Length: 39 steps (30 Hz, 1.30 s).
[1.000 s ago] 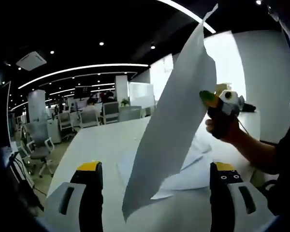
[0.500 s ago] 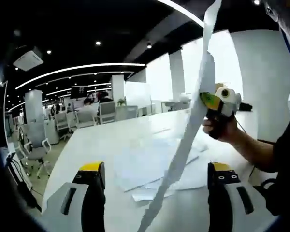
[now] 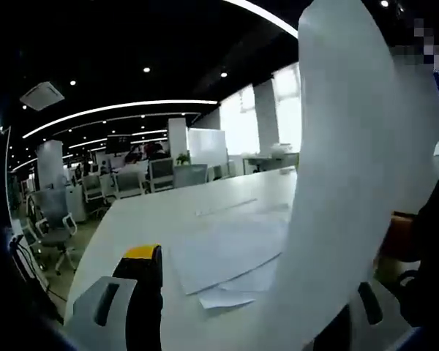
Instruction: Organize the stack of printing papers by aligning and flattening the scattered papers on the table
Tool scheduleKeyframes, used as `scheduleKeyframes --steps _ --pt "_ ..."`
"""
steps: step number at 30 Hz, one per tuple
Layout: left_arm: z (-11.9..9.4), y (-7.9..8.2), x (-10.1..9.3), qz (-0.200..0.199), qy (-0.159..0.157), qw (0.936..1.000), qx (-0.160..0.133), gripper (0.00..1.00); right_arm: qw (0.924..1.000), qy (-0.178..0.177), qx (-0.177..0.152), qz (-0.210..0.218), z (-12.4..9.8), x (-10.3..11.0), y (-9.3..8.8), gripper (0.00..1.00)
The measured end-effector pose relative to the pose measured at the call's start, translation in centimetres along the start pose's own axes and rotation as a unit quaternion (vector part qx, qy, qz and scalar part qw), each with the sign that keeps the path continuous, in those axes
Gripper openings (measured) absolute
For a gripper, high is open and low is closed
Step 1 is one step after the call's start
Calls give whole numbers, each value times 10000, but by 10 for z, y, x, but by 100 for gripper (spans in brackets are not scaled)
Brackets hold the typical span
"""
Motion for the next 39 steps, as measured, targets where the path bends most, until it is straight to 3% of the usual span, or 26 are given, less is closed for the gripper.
scheduleKeyframes --steps 13,18,20,26,35,39 --pt "-2 5 1 -35 -6 9999 -168 84 9996 -89 258 55 4 -5 -8 0" --pt "-5 13 4 -37 96 9992 -391 82 9995 -74 280 103 5 -5 -9 0" --pt "-6 21 5 -88 99 9978 -645 82 9995 -123 271 130 5 -6 -9 0" --pt "-5 30 4 -21 69 9966 -816 81 9994 -16 246 255 8 -3 -11 0" --pt "-4 34 0 102 -31 9958 -904 72 9994 54 262 228 12 1 -12 0" --pt "-6 35 1 141 -16 9951 -980 63 9995 75 264 182 14 3 -12 0"
Point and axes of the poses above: the point that each gripper's makers call its tool centre point, and the gripper's own axes: z roughly forward along the fingers, x roughly to its left, y roughly out of its top, the point moved 8 cm from there along -z, roughly backward along the fingers, and after that the axes turned 2 degrees about -y, right-handed, at the moved point
